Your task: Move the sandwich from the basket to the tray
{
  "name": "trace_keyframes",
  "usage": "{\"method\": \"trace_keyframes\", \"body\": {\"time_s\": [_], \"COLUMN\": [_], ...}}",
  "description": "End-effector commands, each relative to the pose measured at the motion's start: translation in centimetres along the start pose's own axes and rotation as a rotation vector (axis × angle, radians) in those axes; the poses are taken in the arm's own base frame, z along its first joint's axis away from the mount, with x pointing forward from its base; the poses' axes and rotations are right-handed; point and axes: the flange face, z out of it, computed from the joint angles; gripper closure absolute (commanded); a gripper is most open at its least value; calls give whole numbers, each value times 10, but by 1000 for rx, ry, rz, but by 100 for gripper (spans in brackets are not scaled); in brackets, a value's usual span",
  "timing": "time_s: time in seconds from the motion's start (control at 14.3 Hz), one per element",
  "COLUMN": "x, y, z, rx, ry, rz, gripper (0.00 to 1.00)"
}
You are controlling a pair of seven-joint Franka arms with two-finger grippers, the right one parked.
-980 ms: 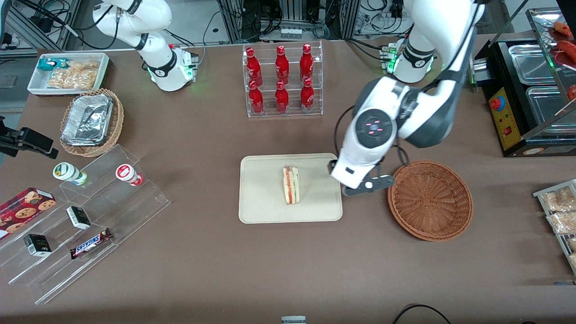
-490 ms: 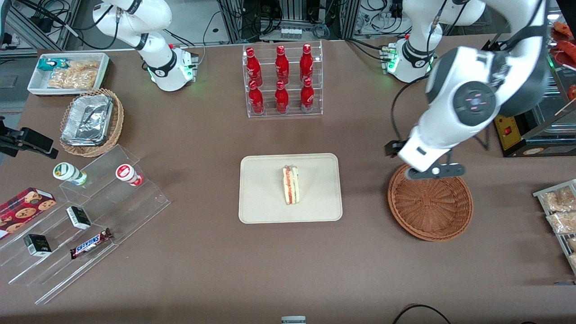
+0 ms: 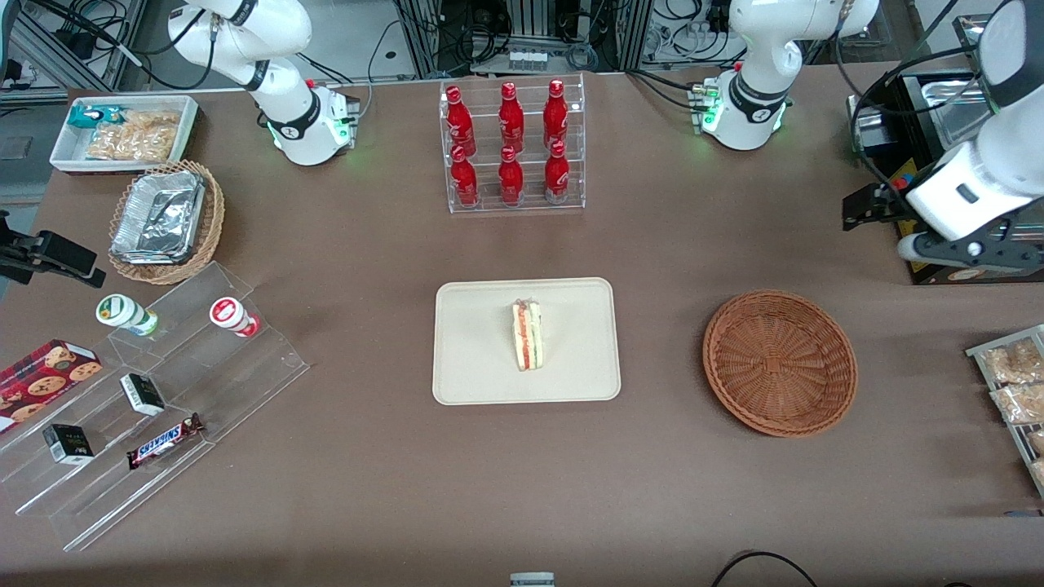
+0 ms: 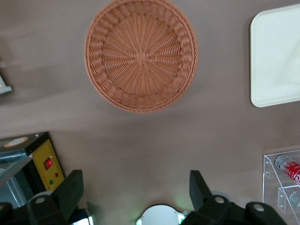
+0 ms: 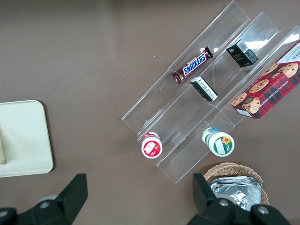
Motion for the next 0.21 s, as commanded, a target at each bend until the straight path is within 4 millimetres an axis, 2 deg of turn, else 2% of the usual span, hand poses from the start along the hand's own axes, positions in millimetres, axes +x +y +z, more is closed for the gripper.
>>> {"method": "trace_keyframes", "body": {"time_s": [0.0, 0.14], "x": [0, 2], "y": [5, 4], "z": [-24, -24], "rx": [17, 17], "ry": [43, 51], "rz": [14, 1], "gripper": [0, 0]}}
